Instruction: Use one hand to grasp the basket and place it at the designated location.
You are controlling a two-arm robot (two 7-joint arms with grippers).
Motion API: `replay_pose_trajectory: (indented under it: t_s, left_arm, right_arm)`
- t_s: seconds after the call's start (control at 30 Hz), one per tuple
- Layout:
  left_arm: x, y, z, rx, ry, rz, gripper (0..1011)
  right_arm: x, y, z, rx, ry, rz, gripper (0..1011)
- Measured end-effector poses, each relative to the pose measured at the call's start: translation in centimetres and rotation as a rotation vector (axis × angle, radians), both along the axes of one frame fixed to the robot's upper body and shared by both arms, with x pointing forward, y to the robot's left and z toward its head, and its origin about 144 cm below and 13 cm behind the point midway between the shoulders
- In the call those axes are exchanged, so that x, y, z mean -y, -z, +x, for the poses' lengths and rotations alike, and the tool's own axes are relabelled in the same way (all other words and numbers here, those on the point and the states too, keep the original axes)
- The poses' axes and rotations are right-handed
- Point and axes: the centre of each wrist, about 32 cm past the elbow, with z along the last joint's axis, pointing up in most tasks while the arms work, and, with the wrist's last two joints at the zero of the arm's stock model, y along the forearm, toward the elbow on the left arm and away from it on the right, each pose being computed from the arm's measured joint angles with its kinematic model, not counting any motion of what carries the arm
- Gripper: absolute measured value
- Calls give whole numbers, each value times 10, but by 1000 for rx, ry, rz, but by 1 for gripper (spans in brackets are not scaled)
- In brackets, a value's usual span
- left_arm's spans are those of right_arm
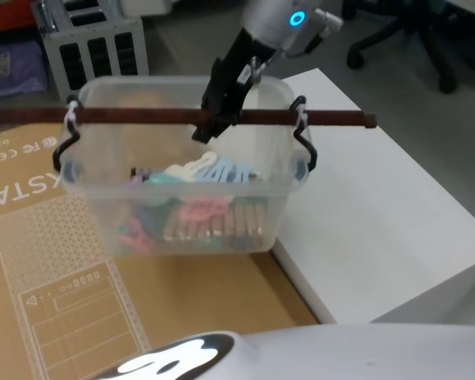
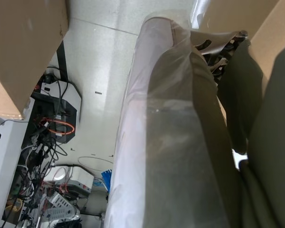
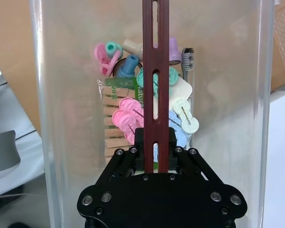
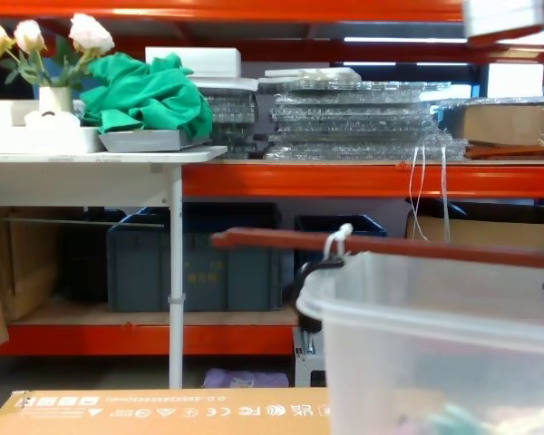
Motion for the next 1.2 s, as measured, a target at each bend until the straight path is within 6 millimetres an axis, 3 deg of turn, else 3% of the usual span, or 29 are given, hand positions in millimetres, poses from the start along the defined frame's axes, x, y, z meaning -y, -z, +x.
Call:
replay_pose_trajectory:
  t_s: [1.2]
  left_arm:
    - [0,0,0,0,0,0,0]
  right_arm:
    - [97,-35,21,18,570,3,234]
